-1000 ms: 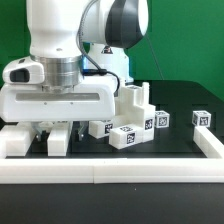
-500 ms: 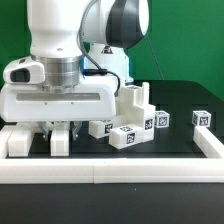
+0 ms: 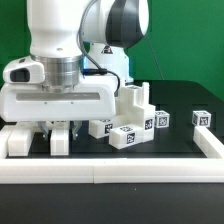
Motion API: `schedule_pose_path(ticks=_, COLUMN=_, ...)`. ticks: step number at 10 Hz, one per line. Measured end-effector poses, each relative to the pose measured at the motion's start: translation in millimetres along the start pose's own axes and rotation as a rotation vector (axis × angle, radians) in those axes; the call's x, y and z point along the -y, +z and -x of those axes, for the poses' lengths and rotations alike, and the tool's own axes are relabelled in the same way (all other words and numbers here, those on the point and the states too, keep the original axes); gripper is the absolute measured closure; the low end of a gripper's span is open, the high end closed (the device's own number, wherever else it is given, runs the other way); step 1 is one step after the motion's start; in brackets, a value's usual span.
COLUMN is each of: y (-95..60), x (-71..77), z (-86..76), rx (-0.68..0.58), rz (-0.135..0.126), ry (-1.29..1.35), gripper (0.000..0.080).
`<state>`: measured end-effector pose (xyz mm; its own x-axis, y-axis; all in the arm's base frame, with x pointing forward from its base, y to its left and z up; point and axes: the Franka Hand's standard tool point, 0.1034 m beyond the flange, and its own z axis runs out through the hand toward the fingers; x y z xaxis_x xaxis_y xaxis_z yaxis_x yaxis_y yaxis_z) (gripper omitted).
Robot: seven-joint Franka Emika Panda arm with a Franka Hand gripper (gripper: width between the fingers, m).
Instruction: Assemble chair
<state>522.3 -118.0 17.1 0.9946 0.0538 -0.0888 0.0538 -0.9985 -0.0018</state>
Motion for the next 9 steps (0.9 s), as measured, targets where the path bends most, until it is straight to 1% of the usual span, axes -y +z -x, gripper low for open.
schedule_pose_path(ticks=3, y=-27.2, x=0.1, z=3.6, rx=-0.008, rz=-0.024, ry=0.015, gripper=0.0511)
schedule_pose_path(ticks=5, y=-46.7, x=3.5, z=2.4, rx=-0.01, rz=-0.045, ry=0.021, gripper=0.0511)
schedule_pose_path(ticks=6, y=-51.9, x=5.3, z=0.0, rx=-0.018, rz=-0.046, ry=0.027, gripper=0.0511)
schedule_pose_path(ticks=7, y=-51.8, x=7.4, z=-1.0, rx=-0.02, rz=-0.046, ry=0.026, gripper=0.0511)
schedule_pose_path(ticks=9, y=-50.8, x=6.7, z=-0.3, rx=-0.018, rz=-0.046, ry=0.027, gripper=0.0511)
